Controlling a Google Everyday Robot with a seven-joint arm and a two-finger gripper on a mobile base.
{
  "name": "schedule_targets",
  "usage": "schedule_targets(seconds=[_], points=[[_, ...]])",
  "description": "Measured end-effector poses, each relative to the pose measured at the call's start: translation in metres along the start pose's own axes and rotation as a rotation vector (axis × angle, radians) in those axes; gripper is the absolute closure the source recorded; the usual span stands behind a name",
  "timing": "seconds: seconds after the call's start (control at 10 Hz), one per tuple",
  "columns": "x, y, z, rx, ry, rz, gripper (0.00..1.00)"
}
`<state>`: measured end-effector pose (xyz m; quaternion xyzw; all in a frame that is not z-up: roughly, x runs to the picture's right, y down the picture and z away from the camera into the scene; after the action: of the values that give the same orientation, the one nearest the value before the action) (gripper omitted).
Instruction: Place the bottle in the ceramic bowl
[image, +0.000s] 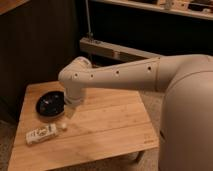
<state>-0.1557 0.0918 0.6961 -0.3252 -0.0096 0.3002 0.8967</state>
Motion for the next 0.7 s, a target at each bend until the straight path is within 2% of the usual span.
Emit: schedule_targets(seconds=[0.2,0.4,0.5,0.7], points=[[-0.003,0.003,0.002,0.002,0.000,-0.017,0.35],[-0.016,0.027,0.022,-0.036,-0.004,-0.103,0.35],[-0.023,0.043,0.035,-0.068,-0.018,-0.158,0.35],[-0.035,0.073,0.056,-0.178,-0.105,-0.287,0.35]])
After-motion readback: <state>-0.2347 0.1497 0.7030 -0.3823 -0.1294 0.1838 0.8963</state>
